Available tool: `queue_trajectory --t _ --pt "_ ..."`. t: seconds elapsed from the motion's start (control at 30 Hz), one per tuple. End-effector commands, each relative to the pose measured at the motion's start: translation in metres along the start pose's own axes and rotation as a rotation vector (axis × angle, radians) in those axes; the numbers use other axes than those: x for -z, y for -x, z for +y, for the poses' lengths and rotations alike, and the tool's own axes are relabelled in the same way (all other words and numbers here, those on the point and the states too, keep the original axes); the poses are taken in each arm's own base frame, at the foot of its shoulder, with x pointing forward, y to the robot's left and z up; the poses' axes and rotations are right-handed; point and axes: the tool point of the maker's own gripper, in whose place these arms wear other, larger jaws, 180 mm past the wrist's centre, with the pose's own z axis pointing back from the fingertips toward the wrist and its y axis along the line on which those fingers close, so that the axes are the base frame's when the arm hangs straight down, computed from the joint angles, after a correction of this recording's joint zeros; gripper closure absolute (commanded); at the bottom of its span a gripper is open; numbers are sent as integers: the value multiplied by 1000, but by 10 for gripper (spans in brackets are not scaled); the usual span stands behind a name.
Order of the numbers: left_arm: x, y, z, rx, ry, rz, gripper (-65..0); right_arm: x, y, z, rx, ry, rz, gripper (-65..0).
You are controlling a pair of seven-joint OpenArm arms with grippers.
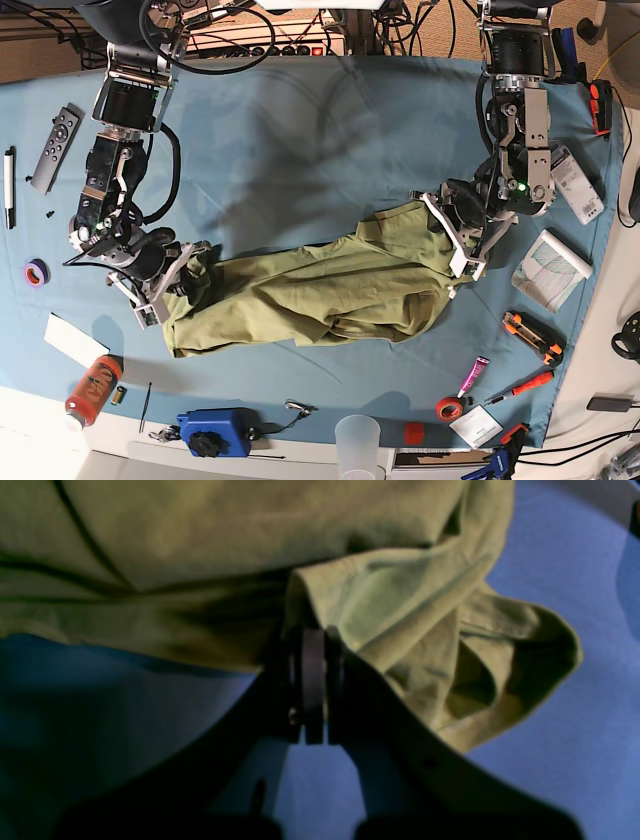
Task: Layout the t-shirt on the table in an organized manner, then fold the t-shirt properly
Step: 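Grasp the shirt hem with the right gripper beside the left gripper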
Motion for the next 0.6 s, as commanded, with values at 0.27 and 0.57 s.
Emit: queue_trajectory --t 0.27,0.57 --pt "-5 -18 -2 14 7 -55 0 -43 -27 -17 -10 85 -104 0" --pt "-5 -18 -2 13 7 -54 0 -81 0 -27 -8 178 -103 0"
